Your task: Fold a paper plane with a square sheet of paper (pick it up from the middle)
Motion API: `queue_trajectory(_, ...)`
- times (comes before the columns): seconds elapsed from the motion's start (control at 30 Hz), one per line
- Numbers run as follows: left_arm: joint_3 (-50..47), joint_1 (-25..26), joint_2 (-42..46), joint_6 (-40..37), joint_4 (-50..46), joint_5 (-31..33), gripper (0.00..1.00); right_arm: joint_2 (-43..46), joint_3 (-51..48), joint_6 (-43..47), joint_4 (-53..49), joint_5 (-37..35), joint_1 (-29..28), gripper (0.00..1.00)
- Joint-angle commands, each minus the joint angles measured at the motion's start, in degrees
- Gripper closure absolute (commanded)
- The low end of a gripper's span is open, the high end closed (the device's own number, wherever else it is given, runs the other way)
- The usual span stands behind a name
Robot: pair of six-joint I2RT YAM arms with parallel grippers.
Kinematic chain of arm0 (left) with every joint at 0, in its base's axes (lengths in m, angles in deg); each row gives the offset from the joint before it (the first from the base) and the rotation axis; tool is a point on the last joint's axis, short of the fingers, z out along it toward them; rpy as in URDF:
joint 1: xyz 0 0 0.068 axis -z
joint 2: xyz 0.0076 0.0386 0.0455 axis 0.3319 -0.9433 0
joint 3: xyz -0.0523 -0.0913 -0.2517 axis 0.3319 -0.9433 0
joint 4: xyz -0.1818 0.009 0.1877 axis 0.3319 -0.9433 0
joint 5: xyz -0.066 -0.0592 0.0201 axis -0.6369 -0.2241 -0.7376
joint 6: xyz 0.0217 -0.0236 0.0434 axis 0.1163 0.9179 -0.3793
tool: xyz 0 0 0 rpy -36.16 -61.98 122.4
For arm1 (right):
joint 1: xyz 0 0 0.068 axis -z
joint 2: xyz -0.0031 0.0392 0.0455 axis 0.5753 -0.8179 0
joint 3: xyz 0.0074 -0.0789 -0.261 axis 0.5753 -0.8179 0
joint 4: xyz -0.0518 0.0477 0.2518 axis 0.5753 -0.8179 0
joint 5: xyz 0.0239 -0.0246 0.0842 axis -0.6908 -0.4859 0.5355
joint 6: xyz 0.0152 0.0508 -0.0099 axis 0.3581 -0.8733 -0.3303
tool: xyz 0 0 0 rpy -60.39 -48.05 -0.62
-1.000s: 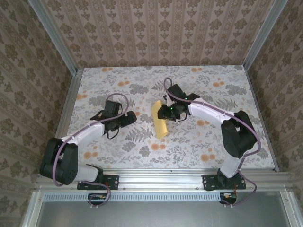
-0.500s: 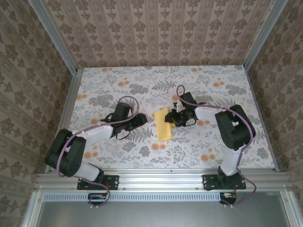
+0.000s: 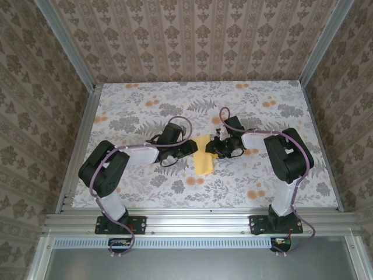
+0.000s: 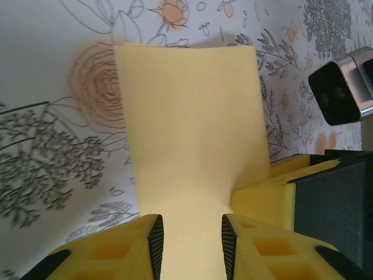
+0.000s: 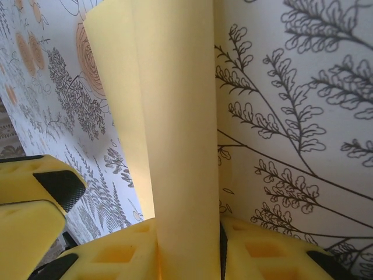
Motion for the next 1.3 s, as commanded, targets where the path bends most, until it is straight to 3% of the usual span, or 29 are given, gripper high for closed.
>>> queue_trajectory(0.0, 1.7, 0.6, -1.4, 0.5, 0.9, -0.4, 0.67, -1.2, -1.2, -0.3, 0.4, -1.0, 0.6, 0.72)
queue_trajectory(0.27, 0.1, 0.6, 0.1, 2.1, 0.6, 5.7, 0.68, -1.0, -3.3, -1.3, 2.3, -2.4, 1.4, 0.74)
queue_trajectory(0.63, -3.8, 0.5, 5.4, 3.8, 0.1, 13.6, 0.68, -2.3, -4.4, -1.6, 2.7, -4.7, 1.8, 0.70)
queue_trajectory(1.03, -3.5, 0.5, 5.0, 3.1, 1.5, 11.3, 0.69, -2.9, -4.4, 0.4, -2.1, -11.3, 1.9, 0.72)
queue_trajectory(1.27, -2.1, 0.5, 2.3, 4.1, 3.4, 8.3, 0.68, -4.3, -4.7, -1.5, -1.5, -10.4, 2.8, 0.77)
